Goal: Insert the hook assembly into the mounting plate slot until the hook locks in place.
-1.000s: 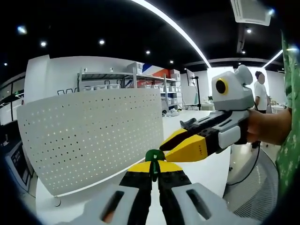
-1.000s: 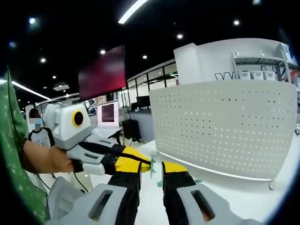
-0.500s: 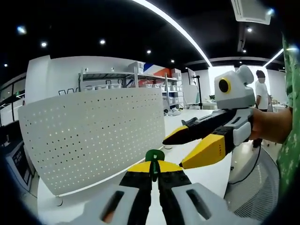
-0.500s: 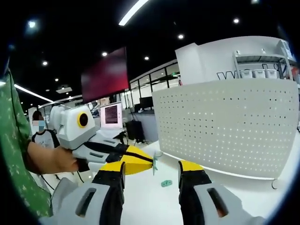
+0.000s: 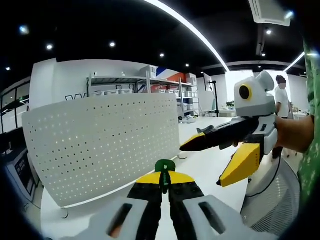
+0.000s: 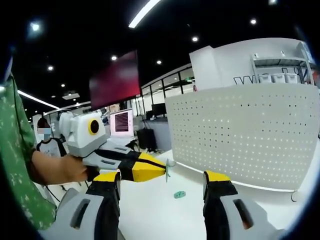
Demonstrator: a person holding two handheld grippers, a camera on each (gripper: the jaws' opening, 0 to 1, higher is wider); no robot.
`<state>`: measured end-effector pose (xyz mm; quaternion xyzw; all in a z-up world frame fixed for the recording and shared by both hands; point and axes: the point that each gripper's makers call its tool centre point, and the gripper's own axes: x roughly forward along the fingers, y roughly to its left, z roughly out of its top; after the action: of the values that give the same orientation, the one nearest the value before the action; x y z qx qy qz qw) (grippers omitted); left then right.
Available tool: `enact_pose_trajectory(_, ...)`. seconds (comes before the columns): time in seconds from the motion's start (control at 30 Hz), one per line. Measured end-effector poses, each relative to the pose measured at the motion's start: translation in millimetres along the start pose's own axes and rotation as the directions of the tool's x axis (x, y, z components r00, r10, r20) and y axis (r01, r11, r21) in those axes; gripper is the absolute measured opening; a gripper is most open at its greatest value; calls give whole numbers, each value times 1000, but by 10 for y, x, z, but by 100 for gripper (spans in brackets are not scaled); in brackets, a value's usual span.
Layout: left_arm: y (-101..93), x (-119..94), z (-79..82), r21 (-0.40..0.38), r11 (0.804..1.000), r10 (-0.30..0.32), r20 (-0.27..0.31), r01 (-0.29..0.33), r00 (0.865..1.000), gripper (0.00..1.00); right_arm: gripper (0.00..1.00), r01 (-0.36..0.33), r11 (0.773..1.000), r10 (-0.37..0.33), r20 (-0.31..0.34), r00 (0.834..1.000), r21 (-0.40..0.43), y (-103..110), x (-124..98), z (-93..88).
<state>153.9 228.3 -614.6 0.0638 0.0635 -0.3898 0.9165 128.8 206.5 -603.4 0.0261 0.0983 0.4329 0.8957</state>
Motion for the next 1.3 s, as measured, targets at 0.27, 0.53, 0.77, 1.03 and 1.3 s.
enact_pose_trajectory(0.27, 42, 42, -20, -12, 1000, 22, -6, -22, 1000, 3, 82, -21, 1000, 21, -48, 999, -8, 12, -34, -129)
enact_pose_trajectory(0.53, 123, 69, -51, -29, 998, 57, -12, -57, 998, 3, 86, -38, 999, 37, -59, 998, -15, -27, -134, -133)
enact_pose_trajectory(0.77, 234, 105, -29, -44, 993, 105, -5, -105, 994, 3, 86, -51, 999, 50, -66, 997, -18, -119, -244, -116)
enact_pose_trajectory(1.03, 427, 115, 10, -68, 981, 181, -1, -181, 983, 3, 87, -82, 996, 80, -69, 994, -36, -206, -272, -65)
enact_pose_trajectory(1.3, 749, 94, 152, -99, 950, 300, 24, -297, 954, 3, 87, -119, 992, 116, -64, 991, -44, -272, -261, -36)
